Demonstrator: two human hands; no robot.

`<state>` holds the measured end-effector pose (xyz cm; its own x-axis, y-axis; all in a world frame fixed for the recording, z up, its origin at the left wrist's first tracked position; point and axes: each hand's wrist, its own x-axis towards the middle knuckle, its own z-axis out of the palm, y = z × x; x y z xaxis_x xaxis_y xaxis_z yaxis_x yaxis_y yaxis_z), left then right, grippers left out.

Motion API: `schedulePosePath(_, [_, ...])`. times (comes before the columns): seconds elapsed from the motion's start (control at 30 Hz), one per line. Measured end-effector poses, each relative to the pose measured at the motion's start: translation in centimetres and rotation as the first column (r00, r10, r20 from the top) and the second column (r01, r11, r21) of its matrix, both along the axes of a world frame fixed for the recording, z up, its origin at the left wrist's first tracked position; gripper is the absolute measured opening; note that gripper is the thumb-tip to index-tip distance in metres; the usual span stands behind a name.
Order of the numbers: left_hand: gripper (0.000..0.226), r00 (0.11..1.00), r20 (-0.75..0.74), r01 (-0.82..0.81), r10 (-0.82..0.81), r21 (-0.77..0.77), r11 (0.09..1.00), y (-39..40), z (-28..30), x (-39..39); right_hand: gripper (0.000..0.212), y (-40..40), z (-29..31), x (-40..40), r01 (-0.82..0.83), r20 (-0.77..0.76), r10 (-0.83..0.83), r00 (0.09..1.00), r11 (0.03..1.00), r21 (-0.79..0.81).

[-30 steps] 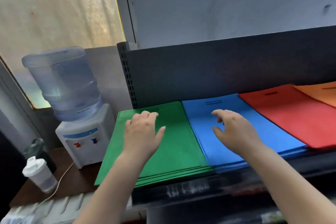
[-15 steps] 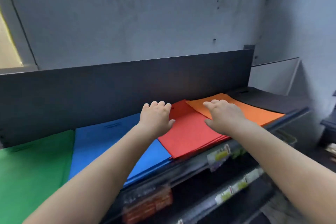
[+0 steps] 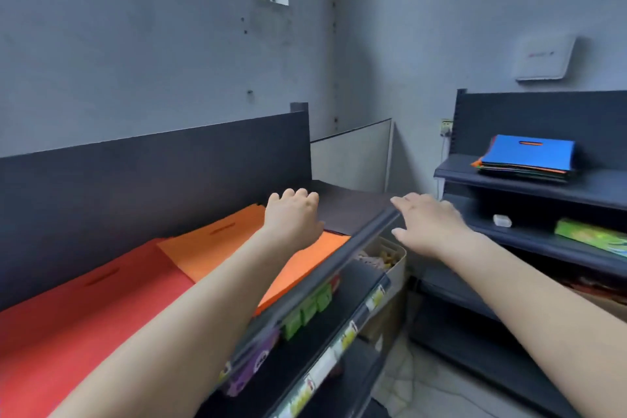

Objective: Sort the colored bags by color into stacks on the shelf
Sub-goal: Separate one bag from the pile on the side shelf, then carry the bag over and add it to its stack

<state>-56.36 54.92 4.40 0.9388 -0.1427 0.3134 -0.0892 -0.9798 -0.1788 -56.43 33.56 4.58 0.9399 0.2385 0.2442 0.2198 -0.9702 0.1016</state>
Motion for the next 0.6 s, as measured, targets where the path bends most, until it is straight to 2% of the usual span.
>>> schedulePosePath(0.3, [0.042, 0.954, 0.016, 0.300, -0.300, 0.009, 0.954, -13.9, 0.5, 15.3, 0.053, -12.1, 0.6, 10.3, 0.264, 0.001, -0.264, 0.964, 0.964, -0.002])
schedulePosePath(0.6, [0.046, 0.891, 0.013, 0.453, -0.454, 0.043, 0.890, -26.2, 1.7, 29.2, 0.054, -22.6, 0.5, 20.7, 0.411, 0.038, -0.416, 0.909, 0.907, 0.094])
